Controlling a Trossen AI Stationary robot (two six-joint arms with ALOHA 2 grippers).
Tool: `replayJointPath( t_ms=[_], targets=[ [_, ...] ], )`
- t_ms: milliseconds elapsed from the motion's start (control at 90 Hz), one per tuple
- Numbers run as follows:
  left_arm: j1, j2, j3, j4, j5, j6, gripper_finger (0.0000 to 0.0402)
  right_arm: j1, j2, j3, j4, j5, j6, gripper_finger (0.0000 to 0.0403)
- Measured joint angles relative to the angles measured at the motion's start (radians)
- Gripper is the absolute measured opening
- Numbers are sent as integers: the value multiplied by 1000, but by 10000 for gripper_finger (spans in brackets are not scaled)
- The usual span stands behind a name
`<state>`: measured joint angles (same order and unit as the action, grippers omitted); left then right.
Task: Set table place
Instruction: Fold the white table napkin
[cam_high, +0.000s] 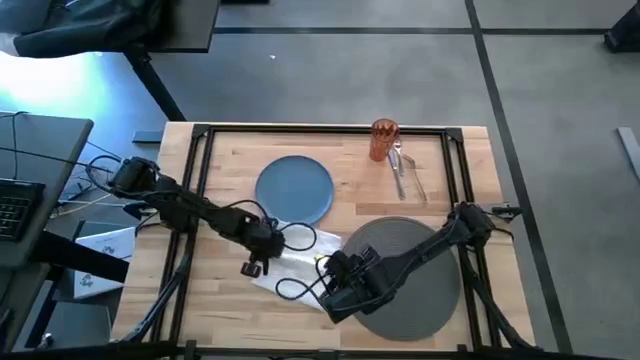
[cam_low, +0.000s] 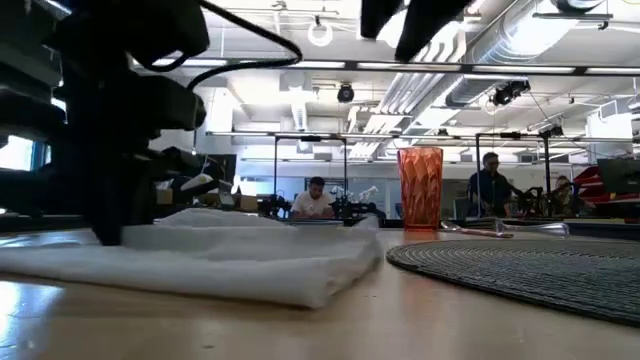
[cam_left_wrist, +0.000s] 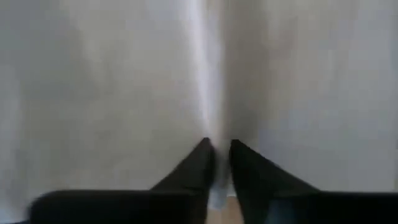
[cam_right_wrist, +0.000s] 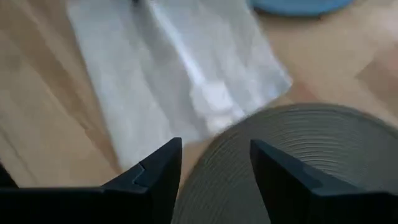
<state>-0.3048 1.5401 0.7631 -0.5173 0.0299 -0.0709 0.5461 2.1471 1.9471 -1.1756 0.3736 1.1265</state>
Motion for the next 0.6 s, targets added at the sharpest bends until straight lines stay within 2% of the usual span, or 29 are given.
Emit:
replayJointPath(
  t_ms=[111, 211, 400, 600],
  targets=[
    [-21, -58, 71, -53, -13, -85, 14, -3, 0, -79, 139, -87, -94, 148],
    [-57, -93, 113, -119, -14, -162, 6, -15, -28, -141, 169, -81, -134, 138],
    [-138, -118, 141, -118, -18, -241, 2, -37, -104, -278, 322, -70, -232, 134],
    [-200, -111, 141, -124, -68, -321, 1, -94, -120, -418, 578, -241, -471, 134]
  ],
)
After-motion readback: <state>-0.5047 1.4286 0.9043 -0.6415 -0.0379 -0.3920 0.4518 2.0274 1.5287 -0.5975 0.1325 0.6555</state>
